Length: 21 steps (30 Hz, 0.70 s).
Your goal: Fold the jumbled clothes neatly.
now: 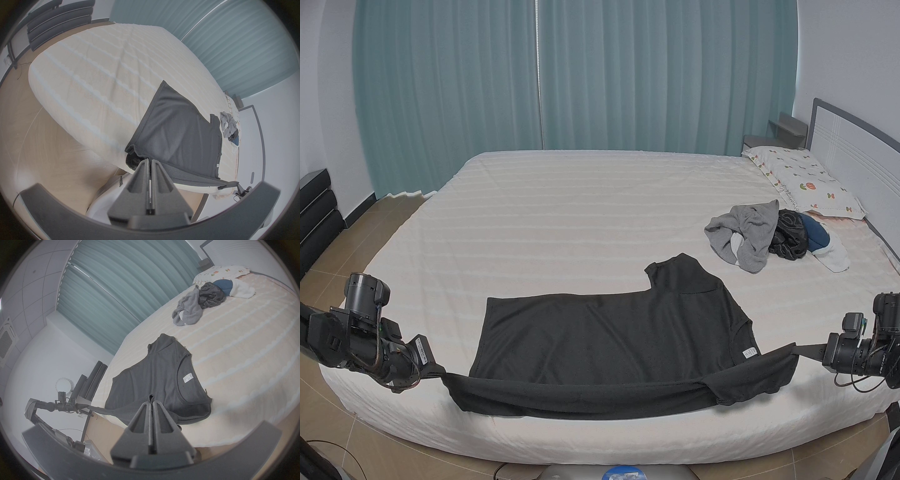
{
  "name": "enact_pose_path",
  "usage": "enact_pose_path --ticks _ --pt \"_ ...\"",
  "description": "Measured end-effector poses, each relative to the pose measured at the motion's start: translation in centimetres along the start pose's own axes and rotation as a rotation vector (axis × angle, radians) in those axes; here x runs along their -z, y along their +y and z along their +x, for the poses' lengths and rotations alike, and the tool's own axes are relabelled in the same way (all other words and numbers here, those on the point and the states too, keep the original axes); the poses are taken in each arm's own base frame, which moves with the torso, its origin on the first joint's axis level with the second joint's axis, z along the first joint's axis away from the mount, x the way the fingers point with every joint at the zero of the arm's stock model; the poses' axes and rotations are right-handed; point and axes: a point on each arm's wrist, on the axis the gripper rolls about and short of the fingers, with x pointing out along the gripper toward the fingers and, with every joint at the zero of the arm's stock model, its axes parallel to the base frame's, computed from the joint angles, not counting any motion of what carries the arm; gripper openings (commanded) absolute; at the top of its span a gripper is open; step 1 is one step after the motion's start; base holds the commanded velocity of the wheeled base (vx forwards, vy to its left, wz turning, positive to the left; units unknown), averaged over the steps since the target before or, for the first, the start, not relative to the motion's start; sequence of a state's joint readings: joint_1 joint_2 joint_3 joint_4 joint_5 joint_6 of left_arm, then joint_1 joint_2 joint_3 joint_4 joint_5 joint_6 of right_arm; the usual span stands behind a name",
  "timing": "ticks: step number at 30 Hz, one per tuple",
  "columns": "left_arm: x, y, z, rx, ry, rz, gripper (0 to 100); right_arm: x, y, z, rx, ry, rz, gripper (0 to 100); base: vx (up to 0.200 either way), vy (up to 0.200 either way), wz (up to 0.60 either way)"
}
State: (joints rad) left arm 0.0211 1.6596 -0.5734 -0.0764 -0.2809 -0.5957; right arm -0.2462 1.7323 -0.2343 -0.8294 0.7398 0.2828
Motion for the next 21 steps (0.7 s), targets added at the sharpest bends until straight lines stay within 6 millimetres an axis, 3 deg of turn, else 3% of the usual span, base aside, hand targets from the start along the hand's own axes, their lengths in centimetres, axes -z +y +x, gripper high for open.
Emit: enact_pose_path --ticks 8,21 --pt "-2.0 -0.8 1.8 0.004 0.006 -0.008 0 -1.5 -1.2 1.9 0.004 0.005 -0.001 0 0.0 0.0 0.0" --pt "-4.7 -1.4 6.1 -0.019 0.044 -0.019 0 -3.0 -3.5 7.2 0.032 0.054 0.001 0 0.0 0.0 0.0"
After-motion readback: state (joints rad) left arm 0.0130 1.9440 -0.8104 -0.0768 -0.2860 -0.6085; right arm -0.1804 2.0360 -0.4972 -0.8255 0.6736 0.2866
